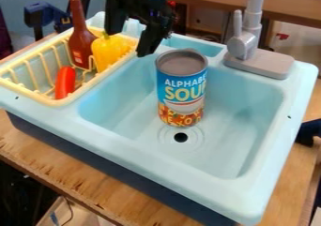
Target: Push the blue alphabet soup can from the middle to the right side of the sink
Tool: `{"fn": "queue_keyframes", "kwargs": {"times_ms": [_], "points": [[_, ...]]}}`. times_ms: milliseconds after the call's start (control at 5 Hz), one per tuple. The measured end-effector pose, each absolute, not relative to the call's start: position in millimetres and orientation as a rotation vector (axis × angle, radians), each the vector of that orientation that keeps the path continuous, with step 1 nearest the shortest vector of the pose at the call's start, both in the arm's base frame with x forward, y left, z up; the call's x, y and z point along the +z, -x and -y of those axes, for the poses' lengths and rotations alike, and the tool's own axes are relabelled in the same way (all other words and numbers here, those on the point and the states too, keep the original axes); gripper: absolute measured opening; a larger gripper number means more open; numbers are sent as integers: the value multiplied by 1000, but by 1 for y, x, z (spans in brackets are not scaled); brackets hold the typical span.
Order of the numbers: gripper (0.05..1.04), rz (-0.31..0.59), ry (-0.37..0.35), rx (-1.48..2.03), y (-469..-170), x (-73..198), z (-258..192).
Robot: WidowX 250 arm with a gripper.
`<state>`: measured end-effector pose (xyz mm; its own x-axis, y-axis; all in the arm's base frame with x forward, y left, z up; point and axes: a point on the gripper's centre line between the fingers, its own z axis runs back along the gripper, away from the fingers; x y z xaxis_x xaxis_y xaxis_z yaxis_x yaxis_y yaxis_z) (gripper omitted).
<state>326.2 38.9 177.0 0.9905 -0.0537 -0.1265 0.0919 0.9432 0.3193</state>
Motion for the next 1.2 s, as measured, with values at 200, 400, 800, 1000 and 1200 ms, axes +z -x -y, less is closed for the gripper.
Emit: {"fn": "queue_keyframes", "kwargs": {"times_ms": [200, 400, 800, 1000, 1200], "points": [[1002, -127, -349, -74, -331, 171, -42], [1003, -151, -348, -110, -338, 157, -42], [1002, -129, -342, -125, -343, 153, -40], [1002, -141, -341, -147, -340, 147, -33], [1000, -125, -316, -168, -335, 144, -18]]}}
